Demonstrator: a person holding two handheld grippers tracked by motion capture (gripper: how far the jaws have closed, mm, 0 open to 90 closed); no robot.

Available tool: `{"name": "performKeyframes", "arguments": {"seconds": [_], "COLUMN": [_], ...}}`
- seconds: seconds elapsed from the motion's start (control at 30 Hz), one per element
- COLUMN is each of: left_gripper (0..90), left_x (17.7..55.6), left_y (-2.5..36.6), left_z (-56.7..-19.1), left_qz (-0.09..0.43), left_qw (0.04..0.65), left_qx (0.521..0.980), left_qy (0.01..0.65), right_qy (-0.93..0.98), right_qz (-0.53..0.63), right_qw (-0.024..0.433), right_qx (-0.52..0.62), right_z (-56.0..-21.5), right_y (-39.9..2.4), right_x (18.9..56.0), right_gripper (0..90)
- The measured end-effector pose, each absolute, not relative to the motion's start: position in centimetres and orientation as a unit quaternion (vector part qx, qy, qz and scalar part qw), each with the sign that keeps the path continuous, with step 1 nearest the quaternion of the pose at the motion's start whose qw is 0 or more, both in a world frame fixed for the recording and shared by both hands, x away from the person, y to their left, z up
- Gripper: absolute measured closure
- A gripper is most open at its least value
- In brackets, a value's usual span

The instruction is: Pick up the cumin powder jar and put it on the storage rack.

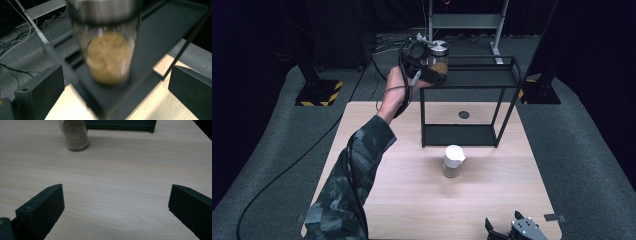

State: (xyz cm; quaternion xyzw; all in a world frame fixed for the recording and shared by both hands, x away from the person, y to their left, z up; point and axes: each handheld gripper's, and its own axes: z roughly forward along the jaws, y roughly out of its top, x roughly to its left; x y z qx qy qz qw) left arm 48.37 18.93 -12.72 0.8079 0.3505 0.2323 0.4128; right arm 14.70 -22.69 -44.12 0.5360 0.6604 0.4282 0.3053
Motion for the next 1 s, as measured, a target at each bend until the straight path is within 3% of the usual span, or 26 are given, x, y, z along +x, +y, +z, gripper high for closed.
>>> {"name": "performKeyframes", "arguments": {"seconds": [0.27,0.63,1.0], "left_gripper": [0.0,0.0,0.0], "left_x": [44.9,38.8,33.2], "left_y": [21.6,23.4,28.0], "left_z": [-16.3,-26.9,-37.7], "left_qz": [0.233,0.256,0.212], "left_qw": [0.373,0.296,0.316], "left_qx": [0.829,0.856,0.831], "left_qy": [0.346,0.337,0.406], "right_qy": [0.665,0.669,0.671], "right_qz": [0.428,0.424,0.424], "right_qw": [0.300,0.298,0.293], "right_qx": [0.534,0.533,0.533], "right_z": [-44.2,-44.2,-44.5], "right_y": [-22.5,-22.2,-22.0], "right_x": [14.9,15.1,15.4], "right_gripper": [0.0,0.0,0.0]}}
